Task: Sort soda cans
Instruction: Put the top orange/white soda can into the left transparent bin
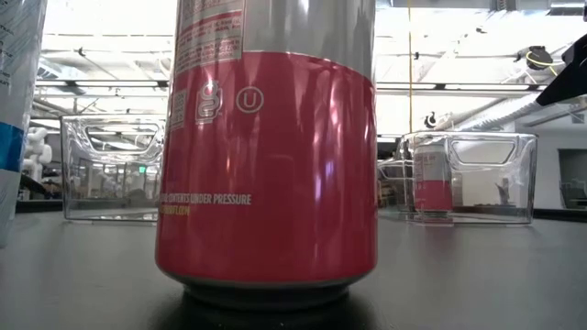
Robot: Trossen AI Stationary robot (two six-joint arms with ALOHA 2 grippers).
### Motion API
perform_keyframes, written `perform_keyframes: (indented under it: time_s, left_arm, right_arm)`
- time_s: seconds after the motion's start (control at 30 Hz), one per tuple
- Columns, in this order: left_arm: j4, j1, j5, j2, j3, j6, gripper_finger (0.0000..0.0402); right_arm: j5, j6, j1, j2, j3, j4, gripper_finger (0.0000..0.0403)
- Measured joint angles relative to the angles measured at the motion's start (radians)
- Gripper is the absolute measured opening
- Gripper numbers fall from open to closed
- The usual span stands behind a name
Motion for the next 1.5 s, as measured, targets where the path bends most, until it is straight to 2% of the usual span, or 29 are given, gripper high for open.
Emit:
perform_keyframes:
  time_s: [0.33, 0.53, 0.77, 1.3, 1.5]
  left_arm:
    - [0.081, 0.0, 0.004, 0.0, 0.0, 0.001, 0.0384]
    - [0.073, 0.0, 0.087, 0.02, 0.0, 0.001, 0.0384]
    - [0.093, -0.002, 0.109, 0.06, 0.0, 0.002, 0.0383]
    - [0.1, -0.091, 0.112, 0.104, 0.0, -0.115, 0.0383]
    - [0.093, -0.092, 0.066, 0.129, 0.0, -0.128, 0.0383]
  right_arm:
    - [0.0, 0.0, 0.0, 0.0, 0.0, 0.0, 0.0396]
    - [0.0, -0.001, 0.0, 0.0, 0.0, 0.0, 0.0396]
    - [0.0, -0.003, 0.0, 0.0, 0.0, -0.001, 0.0396]
    - [0.0, -0.023, 0.0, 0.0, 0.0, -0.002, 0.0396]
    - [0.0, -0.023, 0.0, 0.0, 0.0, -0.001, 0.0396]
